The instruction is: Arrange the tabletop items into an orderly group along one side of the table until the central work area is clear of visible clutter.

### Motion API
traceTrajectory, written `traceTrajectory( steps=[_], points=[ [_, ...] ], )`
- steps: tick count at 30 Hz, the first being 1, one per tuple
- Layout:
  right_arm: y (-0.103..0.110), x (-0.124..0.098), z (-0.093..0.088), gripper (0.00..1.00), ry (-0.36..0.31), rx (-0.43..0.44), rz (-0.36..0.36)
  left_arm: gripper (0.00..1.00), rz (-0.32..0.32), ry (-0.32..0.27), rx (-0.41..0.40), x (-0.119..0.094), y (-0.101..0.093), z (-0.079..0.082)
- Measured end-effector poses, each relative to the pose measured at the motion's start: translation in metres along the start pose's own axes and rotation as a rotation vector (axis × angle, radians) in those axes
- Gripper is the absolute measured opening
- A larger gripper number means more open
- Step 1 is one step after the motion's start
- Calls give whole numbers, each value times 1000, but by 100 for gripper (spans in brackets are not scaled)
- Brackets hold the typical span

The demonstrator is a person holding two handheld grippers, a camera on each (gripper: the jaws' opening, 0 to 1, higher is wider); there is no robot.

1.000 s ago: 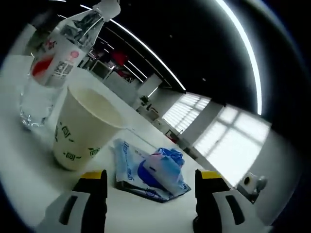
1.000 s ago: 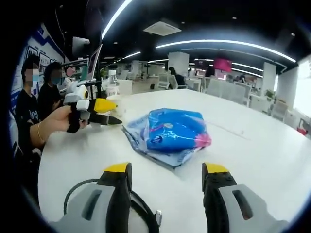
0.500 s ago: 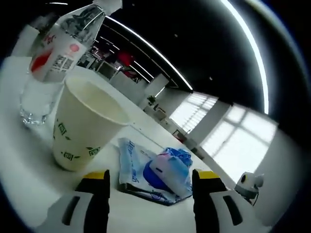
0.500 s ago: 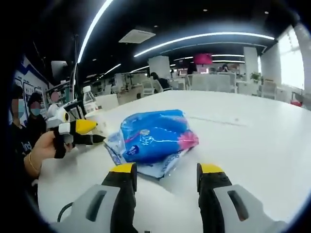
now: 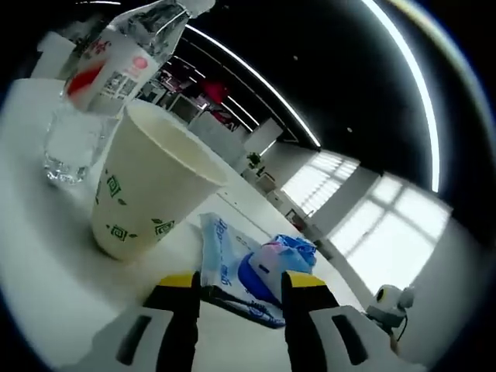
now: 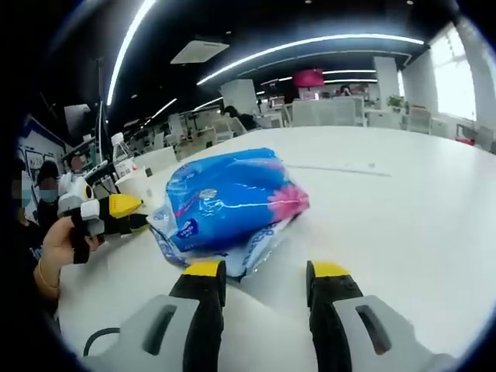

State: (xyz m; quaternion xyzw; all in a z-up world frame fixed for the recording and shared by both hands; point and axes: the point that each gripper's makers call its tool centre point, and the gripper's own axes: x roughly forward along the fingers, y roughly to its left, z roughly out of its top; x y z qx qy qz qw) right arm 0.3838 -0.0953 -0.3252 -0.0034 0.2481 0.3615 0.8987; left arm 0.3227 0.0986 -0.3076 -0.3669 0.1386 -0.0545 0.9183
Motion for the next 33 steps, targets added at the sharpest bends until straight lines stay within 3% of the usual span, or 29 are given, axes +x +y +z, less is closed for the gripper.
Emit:
traceTrajectory(
  steps=[10, 16, 25, 28, 30, 33],
  points=[
    [1, 2, 1, 24, -2, 13, -5, 12, 66, -7, 12, 1, 16, 0],
    [3, 4, 1, 23, 12, 3, -21, 9, 56, -1, -9, -2, 19, 1],
    [11, 6, -1, 14, 26, 3, 0, 12, 78, 56, 96, 0, 14, -1],
    [10, 6, 0, 13, 26, -4, 1, 9, 87, 52, 83, -1, 16, -2],
    [12, 6, 0, 12, 26, -2, 5, 7, 96, 55, 132, -1, 16, -4],
    [12, 6, 0, 11, 28, 0, 1, 4, 96, 53, 129, -1, 16, -5]
  ],
)
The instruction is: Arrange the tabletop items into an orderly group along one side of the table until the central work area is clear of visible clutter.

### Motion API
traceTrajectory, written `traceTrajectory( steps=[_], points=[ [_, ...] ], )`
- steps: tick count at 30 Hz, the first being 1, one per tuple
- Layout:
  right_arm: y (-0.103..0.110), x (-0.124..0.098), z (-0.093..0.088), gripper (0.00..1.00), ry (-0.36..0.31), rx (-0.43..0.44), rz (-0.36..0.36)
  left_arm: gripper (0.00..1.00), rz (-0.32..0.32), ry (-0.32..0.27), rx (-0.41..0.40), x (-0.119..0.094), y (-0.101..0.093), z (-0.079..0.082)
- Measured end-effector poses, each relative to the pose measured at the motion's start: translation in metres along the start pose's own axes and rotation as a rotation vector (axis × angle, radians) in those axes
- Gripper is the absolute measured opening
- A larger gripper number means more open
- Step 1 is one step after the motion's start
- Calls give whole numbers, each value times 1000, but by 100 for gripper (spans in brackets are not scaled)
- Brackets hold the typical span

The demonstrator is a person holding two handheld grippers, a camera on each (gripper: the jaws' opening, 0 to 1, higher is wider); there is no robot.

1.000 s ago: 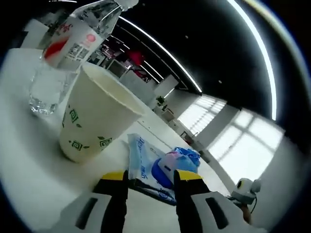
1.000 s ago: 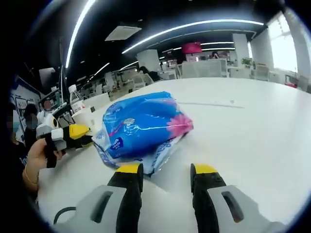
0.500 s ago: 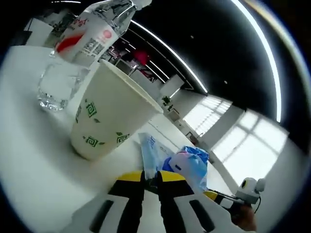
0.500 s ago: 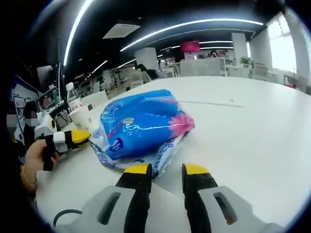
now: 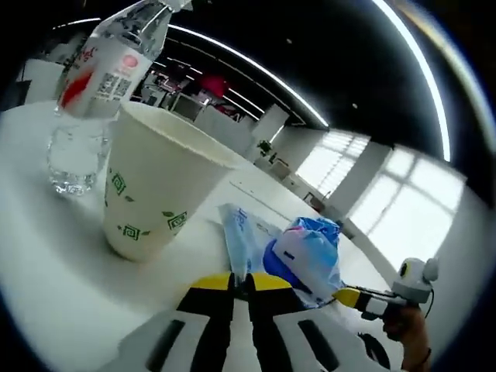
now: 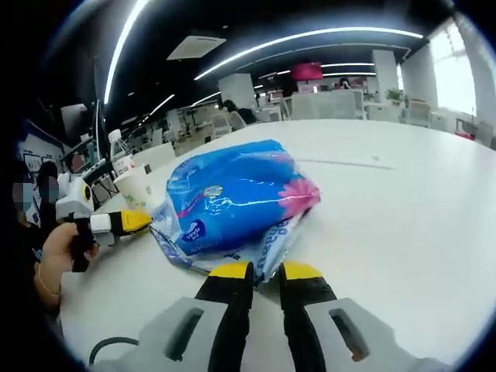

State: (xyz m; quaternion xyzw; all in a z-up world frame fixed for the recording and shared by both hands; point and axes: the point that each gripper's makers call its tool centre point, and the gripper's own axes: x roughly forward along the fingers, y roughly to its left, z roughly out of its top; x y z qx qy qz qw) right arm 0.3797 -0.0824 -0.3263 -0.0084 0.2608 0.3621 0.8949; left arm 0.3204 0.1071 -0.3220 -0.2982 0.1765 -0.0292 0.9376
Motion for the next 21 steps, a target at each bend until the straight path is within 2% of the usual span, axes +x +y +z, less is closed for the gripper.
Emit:
traceTrajectory(
  steps=[4, 10, 21],
  points=[
    [2, 0, 1, 8, -8, -3, 5, 3, -8, 2, 15, 0, -1, 0],
    [6, -1, 4, 4, -27, -99, -5, 2, -20, 3, 28, 1, -3, -1],
    [5, -6, 3, 1, -47, -100, -17, 0, -64, -19, 1, 2, -9, 0]
  ],
)
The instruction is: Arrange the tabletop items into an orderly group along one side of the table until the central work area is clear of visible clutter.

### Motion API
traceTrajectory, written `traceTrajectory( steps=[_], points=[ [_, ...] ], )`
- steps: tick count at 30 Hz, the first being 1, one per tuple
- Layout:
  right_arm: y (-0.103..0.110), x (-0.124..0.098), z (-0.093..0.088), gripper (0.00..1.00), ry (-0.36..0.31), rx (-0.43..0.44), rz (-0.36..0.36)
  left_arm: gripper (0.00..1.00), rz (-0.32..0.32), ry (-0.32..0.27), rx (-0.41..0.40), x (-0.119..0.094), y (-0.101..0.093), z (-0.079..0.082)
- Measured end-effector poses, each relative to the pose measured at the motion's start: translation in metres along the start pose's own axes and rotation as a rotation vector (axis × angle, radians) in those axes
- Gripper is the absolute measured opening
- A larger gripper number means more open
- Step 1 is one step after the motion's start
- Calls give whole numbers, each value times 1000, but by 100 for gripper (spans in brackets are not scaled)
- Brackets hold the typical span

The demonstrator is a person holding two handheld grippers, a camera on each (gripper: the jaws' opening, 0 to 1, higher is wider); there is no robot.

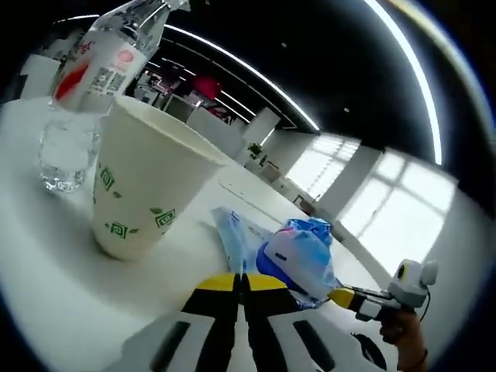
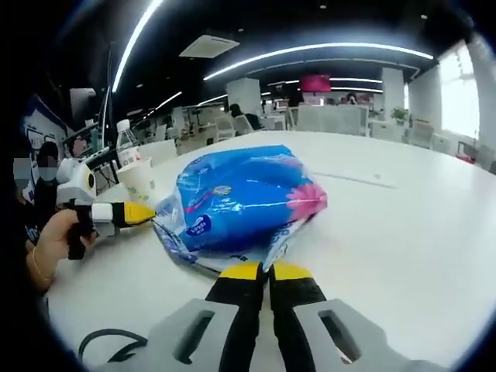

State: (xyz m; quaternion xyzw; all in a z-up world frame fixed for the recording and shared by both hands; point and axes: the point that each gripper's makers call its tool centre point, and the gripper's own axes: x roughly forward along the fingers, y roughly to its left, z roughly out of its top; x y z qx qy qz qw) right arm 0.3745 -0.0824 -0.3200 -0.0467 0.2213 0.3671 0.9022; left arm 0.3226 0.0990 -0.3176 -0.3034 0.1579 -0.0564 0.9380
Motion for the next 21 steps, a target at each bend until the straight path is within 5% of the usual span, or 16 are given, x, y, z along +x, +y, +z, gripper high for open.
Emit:
traceTrajectory(
  steps=[21],
  points=[
    [32, -24, 11, 0, -47, -111, 1, 0, -28, -61, 19, -26, -6, 19]
  ],
)
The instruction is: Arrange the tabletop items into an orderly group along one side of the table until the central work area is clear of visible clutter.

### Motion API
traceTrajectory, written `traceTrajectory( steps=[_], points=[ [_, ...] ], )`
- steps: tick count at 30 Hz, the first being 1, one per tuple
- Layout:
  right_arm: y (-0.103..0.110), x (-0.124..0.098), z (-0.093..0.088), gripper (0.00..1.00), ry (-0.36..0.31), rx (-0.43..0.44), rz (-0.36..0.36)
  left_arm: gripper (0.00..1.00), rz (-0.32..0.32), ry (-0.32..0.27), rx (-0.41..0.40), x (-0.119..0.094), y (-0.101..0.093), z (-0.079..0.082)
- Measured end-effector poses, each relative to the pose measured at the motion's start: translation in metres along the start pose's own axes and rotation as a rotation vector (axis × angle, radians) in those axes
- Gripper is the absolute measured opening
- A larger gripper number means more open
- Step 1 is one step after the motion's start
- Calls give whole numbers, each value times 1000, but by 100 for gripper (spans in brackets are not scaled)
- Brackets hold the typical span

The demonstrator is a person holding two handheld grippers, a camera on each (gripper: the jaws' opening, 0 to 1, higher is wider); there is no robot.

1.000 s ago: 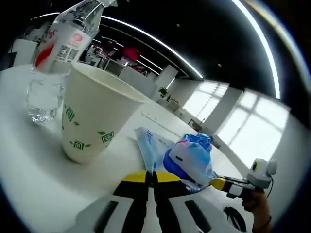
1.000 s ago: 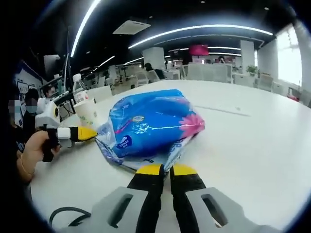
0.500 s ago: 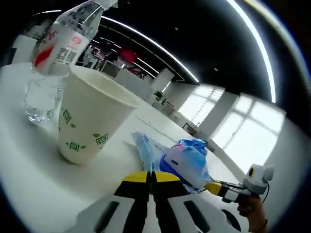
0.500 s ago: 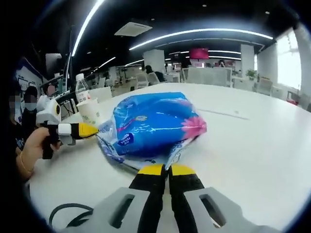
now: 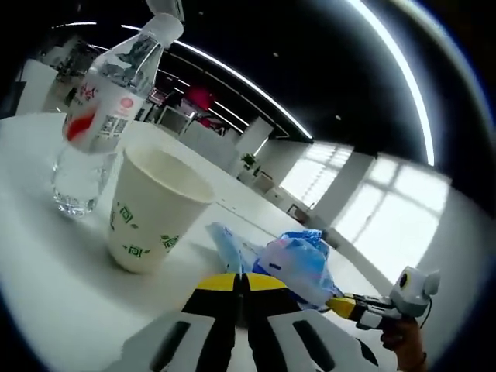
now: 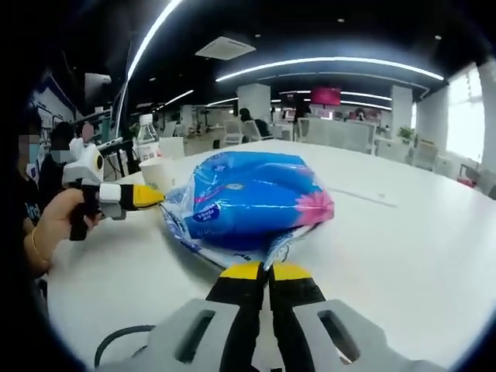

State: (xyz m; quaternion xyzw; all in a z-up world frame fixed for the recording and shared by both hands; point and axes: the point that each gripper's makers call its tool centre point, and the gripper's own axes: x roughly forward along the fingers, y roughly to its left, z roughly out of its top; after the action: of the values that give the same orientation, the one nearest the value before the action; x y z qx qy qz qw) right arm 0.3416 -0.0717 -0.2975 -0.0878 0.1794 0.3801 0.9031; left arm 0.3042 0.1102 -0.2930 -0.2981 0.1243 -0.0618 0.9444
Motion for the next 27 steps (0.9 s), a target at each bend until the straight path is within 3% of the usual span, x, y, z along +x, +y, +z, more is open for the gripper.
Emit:
traceTrajectory(
  steps=[8, 16, 19, 27],
  points=[
    [12, -8, 8, 0, -9, -50, -3, 0, -6, -17, -7, -12, 2, 5],
    [22, -11, 4, 0, -5, -63, -3, 0, -3, -5, -16, -18, 5, 6],
    [23, -9, -6, 1, 44, -85, 6, 0, 8, 19, -18, -18, 9, -1],
    [17, -2, -17, 2, 65, -60, 5, 1, 20, 72, -86, -17, 20, -22]
  ],
)
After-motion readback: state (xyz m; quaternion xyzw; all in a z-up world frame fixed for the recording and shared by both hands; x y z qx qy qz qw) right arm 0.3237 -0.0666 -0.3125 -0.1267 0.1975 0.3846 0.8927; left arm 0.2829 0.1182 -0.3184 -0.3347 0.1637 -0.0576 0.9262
